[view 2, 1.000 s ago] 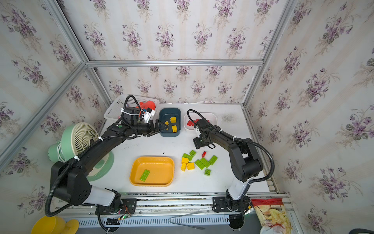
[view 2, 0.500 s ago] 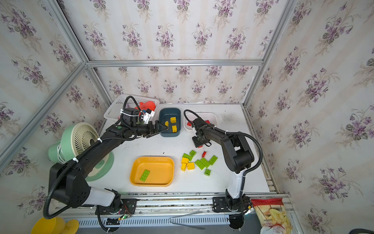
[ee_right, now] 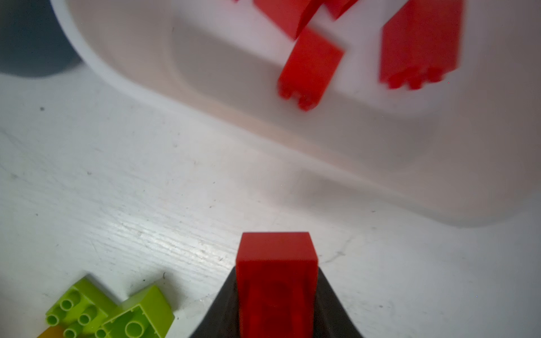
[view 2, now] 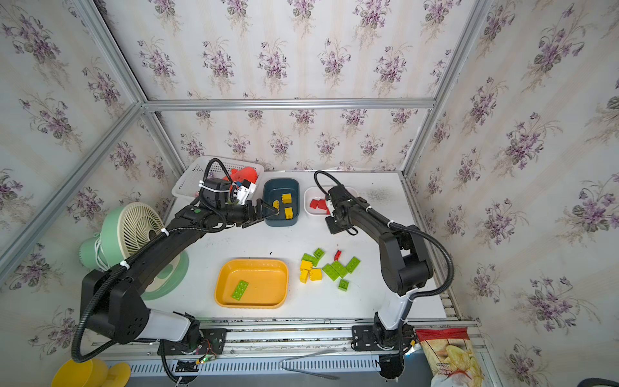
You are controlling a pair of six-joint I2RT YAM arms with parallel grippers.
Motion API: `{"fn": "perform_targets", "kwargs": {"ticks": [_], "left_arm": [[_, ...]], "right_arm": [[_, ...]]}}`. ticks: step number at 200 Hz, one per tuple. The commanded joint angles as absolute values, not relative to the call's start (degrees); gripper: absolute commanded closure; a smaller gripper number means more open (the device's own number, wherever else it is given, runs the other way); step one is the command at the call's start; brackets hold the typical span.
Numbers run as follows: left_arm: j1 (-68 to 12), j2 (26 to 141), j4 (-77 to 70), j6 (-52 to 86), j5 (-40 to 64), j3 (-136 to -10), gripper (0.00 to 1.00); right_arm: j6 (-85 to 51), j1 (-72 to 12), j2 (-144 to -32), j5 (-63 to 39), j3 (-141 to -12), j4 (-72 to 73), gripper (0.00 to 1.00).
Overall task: Sort the legos into containers by color
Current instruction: Pick up the lego from the center of the table, then place the lego in the container.
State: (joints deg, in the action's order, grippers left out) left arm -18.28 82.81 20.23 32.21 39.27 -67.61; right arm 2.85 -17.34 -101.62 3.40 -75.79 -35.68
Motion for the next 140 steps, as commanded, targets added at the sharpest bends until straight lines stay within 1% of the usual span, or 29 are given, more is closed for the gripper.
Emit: {"fn": "perform_targets", "kwargs": {"ticks": [1,47,86,107,119,135,140], "left_arm": [[-18.2,83.2,19.6,31.9,40.2,-68.4,0.01],[-18.2,83.5,19.6,31.9,40.3,-69.0,0.01],[-18.2,83.1,19.6,31.9,39.9,-68.6,0.01],[-18.2,83.1,19.6,31.9,40.0,-68.7,0.01],[-18.2,83.1,19.7,31.9,40.1,-68.7,0.01],[-18.1,83.0,19.7,31.8,40.2,-68.7,0.01],[-18.0,83.1,19.7,31.8,40.3,-68.7,0.01]], "right_arm": [[7.7,-15.2,-102.3,1.9,-81.3,-37.9,0.72],[11.3,-10.2,-113.6,-2.5,-96.2,-40.8,0.71],[13.1,-10.0,-123.1,-5.9,-106.4,-42.9,0.7],[13.5,-10.0,-128.0,-6.1,-111.6,-46.4,0.67],[13.9,-10.1,-129.2,-5.5,-112.1,-46.7,0.63],[14.3,-10.0,-129.7,-5.4,-113.0,-47.8,0.5],[14.4,-10.1,-129.5,-5.4,-113.0,-48.1,0.48]]}}
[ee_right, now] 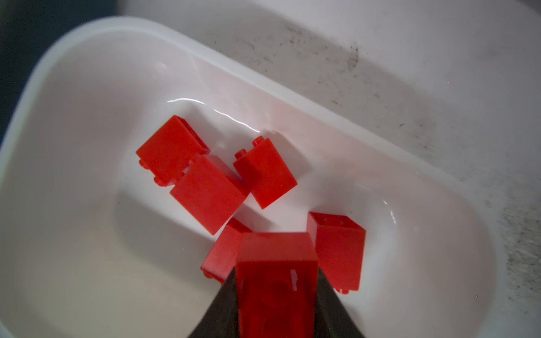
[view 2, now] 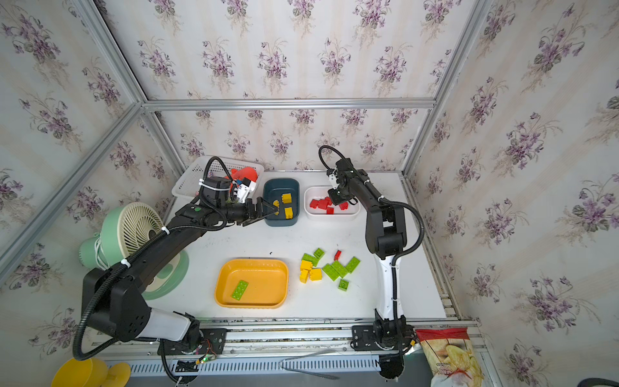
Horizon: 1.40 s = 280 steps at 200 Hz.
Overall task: Sort the legos into containers by color
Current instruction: Place the lego in the container, then pick up the lego from the middle-right of the table.
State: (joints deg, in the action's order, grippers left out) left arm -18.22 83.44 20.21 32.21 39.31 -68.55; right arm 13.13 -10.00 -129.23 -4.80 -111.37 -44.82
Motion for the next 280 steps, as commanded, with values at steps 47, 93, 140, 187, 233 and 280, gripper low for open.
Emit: {"fn": "perform_targets", "kwargs": {"ticks": [47,93,140,187,233,280], "left_arm": [[-17.8,83.1,20.0,31.8,40.6,-68.6,0.01],[-17.8,83.1,20.1,31.9,40.8,-67.6,0.01],[-17.8,85.4,20.1,31.8,41.7,-68.4,0.01],[-17.8,86.5,21.3,30.9,42.3,-69.7,0.01],[-17.7,86.3,22.0,30.7,42.2,-69.7,0.01],[-17.5,85.9,23.0,30.0,41.7,-69.9,0.01]], "right_arm": [[12.1,-10.0,-118.3,-8.7,-104.2,-46.2,0.33],[-2.3,-13.9,-96.4,-8.9,-76.0,-39.4,0.3],[-22.7,-21.8,-82.2,1.2,-57.0,-37.8,0.28],[-38.8,-25.1,-81.9,8.1,-51.9,-37.1,0.31],[-41.7,-25.5,-88.3,6.3,-51.6,-30.7,0.39],[-42.6,-25.7,-92.2,6.3,-51.8,-29.2,0.66]]}}
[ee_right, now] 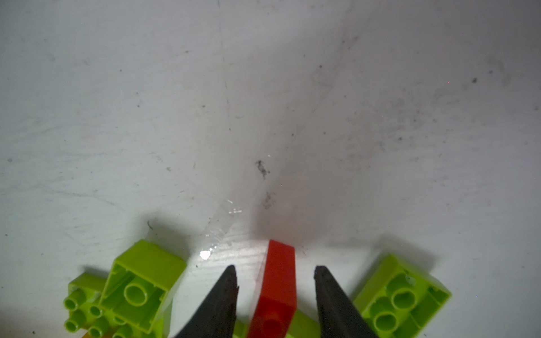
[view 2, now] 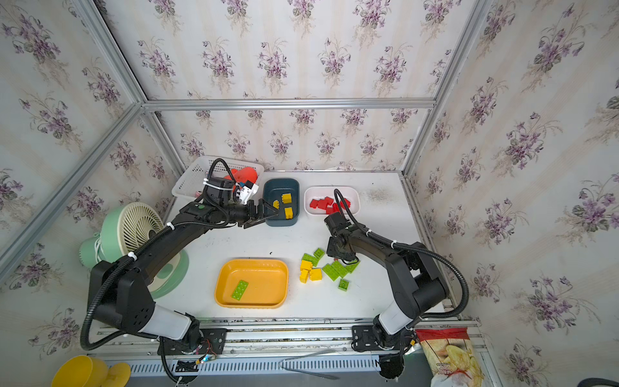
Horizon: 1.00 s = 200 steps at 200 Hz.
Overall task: Sort the legos into containers by color
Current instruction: Pick up the lego from the middle-right of the table, then place the lego in the container.
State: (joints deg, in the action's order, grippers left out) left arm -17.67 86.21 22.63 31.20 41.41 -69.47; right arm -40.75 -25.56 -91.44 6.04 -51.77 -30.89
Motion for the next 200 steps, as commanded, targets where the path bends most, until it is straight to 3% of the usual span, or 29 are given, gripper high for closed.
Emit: {"fn": "perform_targets", "kwargs": {"ticks": [1,26,79,149,200], "left_arm": [[-17.5,85.9,23.0,29.9,41.7,-69.9,0.01],[-17.3,86.3,23.1,29.8,41.8,-70.1,0.01],[-16.8,87.2,23.2,29.7,42.3,-71.8,0.01],[-16.8,87.9,23.2,30.0,42.3,-73.7,0.01],[-16.8,87.4,23.1,30.1,41.2,-74.2,0.01]], "right_arm": [[-42.7,-25.7,-92.2,6.3,-51.8,-29.2,0.66],[-41.9,-25.8,-92.4,6.2,-52.3,-29.3,0.8],[-33.5,-23.9,-90.4,8.7,-59.8,-33.2,0.99],[-14.6,-12.8,-107.5,-6.4,-88.3,-35.3,0.98],[-12.0,-9.4,-122.7,-7.1,-105.5,-36.1,0.96]]}}
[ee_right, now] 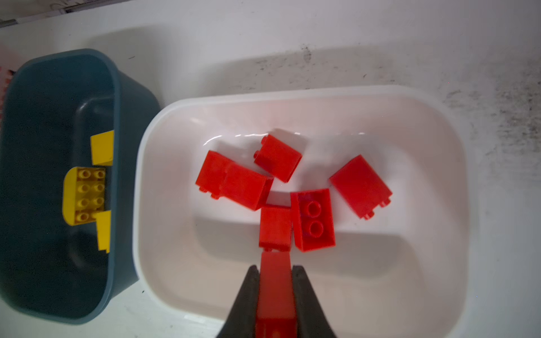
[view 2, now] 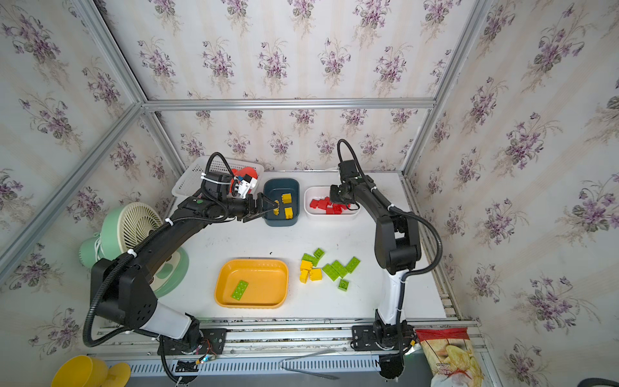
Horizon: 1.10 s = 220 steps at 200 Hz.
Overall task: Sort the legos into containers by color
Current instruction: Place the lego in the container, then pick up the lego from the center of the table.
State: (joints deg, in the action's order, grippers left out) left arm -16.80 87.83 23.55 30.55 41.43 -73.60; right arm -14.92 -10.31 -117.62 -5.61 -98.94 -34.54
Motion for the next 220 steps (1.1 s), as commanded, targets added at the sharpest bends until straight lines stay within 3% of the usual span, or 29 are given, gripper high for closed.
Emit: {"fn": "perform_targets", "kwargs": {"ticks": [1,46,104,130,173,220], "left_arm": [[-16.8,87.4,23.1,30.0,41.2,-74.2,0.01],[-16.8,86.9,23.1,29.7,40.9,-73.8,0.01],[-16.6,86.5,23.2,29.1,41.3,-73.2,0.01],[-16.2,85.7,23.4,28.8,41.4,-72.0,0.01],[-15.0,83.9,24.1,28.0,41.7,-69.9,0.01],[-14.0,83.7,26.6,26.2,42.0,-69.4,0.01]], "right_arm": [[-11.9,-9.4,-123.1,-7.0,-105.9,-36.2,0.96],[-10.8,-7.8,-131.7,-6.7,-115.7,-37.8,0.9],[-5.1,-7.6,-130.1,-6.0,-117.5,-41.7,0.53],[-3.4,-7.6,-121.7,-10.4,-108.7,-40.6,0.47],[1.6,-10.9,-100.6,-21.0,-81.9,-32.5,0.41],[8.6,-19.4,-84.9,-22.2,-64.1,-31.6,0.37]]}}
